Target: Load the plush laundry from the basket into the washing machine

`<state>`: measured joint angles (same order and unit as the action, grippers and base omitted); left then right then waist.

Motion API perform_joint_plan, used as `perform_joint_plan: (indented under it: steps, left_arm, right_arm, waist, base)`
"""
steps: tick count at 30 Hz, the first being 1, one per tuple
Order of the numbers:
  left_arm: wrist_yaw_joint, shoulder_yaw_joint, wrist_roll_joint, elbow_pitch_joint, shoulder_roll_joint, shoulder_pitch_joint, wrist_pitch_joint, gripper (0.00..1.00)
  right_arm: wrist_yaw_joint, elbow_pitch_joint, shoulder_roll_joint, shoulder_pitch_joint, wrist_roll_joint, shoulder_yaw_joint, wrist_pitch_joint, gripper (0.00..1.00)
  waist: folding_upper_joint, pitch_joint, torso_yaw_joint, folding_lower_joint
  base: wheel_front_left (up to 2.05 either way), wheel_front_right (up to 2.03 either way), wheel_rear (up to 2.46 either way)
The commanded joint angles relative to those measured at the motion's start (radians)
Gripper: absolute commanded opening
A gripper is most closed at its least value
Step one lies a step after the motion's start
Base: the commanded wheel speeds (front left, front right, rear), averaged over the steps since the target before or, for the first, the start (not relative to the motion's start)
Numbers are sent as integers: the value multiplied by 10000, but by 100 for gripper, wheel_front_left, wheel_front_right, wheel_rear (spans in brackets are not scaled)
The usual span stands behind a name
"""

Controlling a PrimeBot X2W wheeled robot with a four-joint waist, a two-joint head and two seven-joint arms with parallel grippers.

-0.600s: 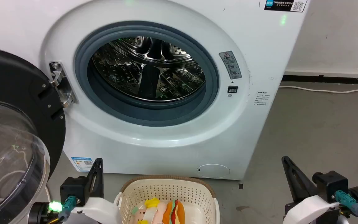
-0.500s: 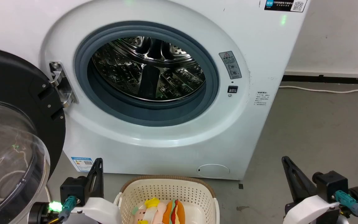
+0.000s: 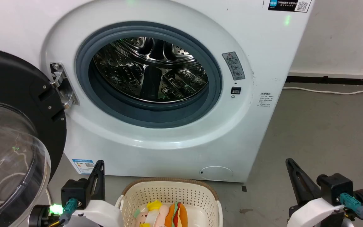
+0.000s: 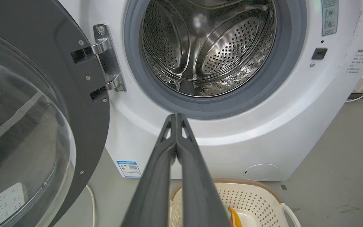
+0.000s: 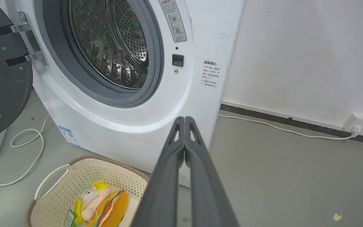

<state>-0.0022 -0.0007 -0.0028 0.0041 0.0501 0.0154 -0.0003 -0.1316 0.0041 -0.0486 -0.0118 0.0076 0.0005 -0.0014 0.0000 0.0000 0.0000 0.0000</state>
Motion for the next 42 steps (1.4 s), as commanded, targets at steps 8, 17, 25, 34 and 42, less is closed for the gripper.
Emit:
perform_joint_plan:
  steps: [8, 17, 25, 34, 42]
  left_arm:
    - [22, 7, 28, -41, 1, -154, 3, 0]
    - [22, 7, 28, -41, 1, -154, 3, 0]
    - [7, -16, -8, -1, 0, 4, -24, 100]
    - [62, -159, -45, -21, 0, 0, -212, 100]
    - [69, -318, -118, 184, 2, -85, -379, 100]
  right_arm:
    - [9, -41, -16, 118, -76, -5, 14, 0]
    - [9, -41, -16, 118, -76, -5, 14, 0]
    - [0, 4, 2, -7, 42, 0, -24, 100]
    - [1, -58, 0, -4, 245, -128, -211, 100]
    - [1, -154, -1, 57, 333, -114, -377, 100]
  waist:
    - [0, 0, 0, 0]
    - [0, 0, 0, 0]
    - [0, 1, -1, 0]
    - [0, 60, -41, 0]
    - [0, 337, -189, 0]
  base:
    - [0, 0, 0]
    - [0, 0, 0]
    - [0, 0, 0]
    - [0, 0, 0]
    - [0, 0, 0]
